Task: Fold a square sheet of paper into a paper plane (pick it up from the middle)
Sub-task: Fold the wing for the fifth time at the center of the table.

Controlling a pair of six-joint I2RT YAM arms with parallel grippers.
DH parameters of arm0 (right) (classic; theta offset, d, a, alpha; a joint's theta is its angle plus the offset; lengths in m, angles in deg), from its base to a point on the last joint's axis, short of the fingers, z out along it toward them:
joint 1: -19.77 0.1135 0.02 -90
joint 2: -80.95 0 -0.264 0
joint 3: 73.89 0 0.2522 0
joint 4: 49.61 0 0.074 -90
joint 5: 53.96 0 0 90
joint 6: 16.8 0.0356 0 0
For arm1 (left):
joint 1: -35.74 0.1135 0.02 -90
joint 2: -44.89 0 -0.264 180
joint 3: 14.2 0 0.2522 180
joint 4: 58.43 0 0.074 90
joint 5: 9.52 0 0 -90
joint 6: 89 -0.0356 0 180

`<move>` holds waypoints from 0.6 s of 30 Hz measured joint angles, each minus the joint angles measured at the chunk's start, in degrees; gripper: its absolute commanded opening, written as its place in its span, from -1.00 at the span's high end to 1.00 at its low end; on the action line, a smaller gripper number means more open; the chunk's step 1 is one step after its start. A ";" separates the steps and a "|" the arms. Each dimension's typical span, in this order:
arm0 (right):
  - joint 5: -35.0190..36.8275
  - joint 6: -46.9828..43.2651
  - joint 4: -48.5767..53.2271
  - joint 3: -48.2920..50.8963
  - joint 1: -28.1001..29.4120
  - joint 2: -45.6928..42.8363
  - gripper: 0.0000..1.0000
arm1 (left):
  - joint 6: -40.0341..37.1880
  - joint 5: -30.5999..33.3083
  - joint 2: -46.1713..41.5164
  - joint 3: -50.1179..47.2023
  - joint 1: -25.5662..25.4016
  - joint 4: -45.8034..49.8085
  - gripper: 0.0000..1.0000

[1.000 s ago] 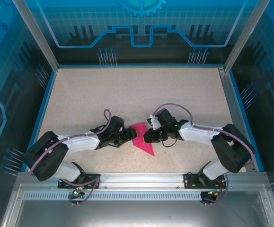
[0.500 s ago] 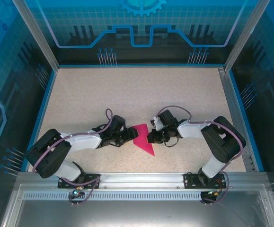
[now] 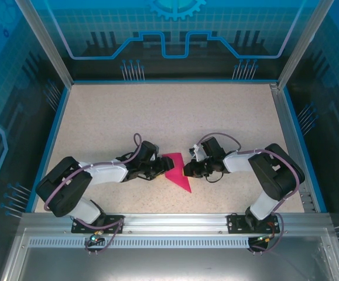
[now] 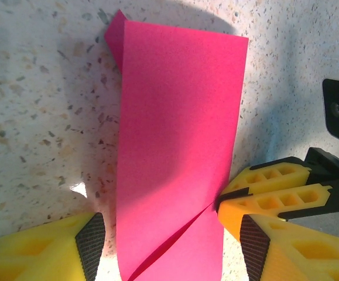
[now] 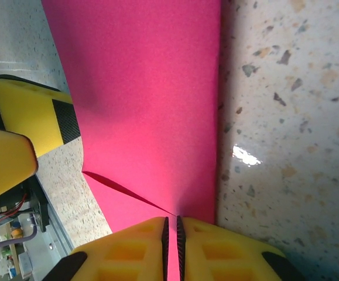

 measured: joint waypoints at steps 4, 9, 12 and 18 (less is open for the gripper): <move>-0.55 0.44 -1.01 0.48 -0.28 0.04 0.68 | 0.00 -0.90 1.03 0.17 0.02 -0.72 -0.33; -1.40 0.44 -1.84 0.85 -0.66 0.07 0.63 | 1.07 -2.49 1.68 0.17 0.02 -2.56 -0.30; -1.66 0.44 -1.97 0.87 -0.74 0.07 0.60 | 1.44 -3.69 1.77 0.46 0.00 -3.39 -0.18; -2.62 0.39 -2.08 0.87 -1.01 -0.13 0.52 | 1.46 -5.01 2.58 2.43 0.00 -4.42 0.24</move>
